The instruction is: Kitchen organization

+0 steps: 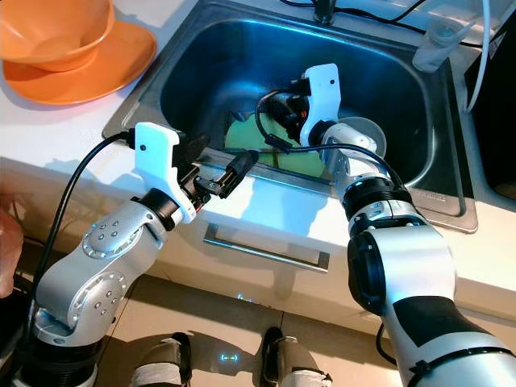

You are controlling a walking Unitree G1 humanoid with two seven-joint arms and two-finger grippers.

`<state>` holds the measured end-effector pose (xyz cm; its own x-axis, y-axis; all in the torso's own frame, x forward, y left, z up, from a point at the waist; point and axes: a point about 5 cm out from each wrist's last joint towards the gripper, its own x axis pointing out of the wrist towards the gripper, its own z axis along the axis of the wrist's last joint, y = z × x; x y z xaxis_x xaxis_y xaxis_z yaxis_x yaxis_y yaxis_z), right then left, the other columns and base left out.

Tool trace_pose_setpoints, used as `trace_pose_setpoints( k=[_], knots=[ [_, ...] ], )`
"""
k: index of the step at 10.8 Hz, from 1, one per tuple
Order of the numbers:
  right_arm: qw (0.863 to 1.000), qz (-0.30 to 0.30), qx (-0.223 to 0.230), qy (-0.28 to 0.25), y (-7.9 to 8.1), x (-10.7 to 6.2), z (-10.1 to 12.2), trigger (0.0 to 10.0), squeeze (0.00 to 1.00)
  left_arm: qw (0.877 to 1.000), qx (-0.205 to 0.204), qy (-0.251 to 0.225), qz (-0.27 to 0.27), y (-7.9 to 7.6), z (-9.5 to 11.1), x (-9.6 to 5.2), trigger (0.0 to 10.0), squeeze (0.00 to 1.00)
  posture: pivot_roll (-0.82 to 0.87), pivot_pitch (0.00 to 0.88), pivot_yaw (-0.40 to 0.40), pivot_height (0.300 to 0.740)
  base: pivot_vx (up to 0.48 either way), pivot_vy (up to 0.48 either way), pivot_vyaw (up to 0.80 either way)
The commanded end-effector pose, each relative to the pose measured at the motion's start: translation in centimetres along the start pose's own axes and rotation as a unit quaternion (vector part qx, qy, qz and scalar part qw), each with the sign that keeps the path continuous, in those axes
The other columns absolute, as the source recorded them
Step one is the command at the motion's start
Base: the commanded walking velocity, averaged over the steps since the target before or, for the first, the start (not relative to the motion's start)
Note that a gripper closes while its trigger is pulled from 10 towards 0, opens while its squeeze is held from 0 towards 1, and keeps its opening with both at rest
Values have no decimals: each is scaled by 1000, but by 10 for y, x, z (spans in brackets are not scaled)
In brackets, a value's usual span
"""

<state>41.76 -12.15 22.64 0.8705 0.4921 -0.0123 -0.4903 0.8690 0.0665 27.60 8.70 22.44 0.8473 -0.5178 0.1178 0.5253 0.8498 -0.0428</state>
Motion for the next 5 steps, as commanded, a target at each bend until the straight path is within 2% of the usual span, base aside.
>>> trace_pose_setpoints(
  k=[1, 2, 3, 4, 5],
  knots=[
    [1000, -6, 4, -17, -3, 0, 10, 10000, 1000, 1000, 6, -7, -5, -2, 2, 2, 10000, 0, 147, 220, -103, 740, 0, 0, 0],
    [999, -6, 18, -48, -3, 1, 22, 10000, 1000, 1000, 9, -14, 3, 1, 5, 3, 10000, 0, 145, 215, -105, 740, 0, 0, 0],
    [992, 17, 49, -111, 1, 2, 47, 10000, 1000, 1000, 11, -23, 14, 6, 8, 6, 10000, 0, 137, 209, -106, 740, 0, 0, 0],
    [985, 51, 68, -152, 7, 3, 64, 10000, 1000, 999, 10, -28, 19, 7, 10, 7, 10000, 0, 129, 204, -104, 740, 0, 0, 0],
    [980, 73, 75, -171, 11, 3, 73, 10000, 1000, 999, 9, -30, 20, 7, 10, 9, 10000, 0, 122, 201, -105, 740, 0, 0, 0]
  ],
)
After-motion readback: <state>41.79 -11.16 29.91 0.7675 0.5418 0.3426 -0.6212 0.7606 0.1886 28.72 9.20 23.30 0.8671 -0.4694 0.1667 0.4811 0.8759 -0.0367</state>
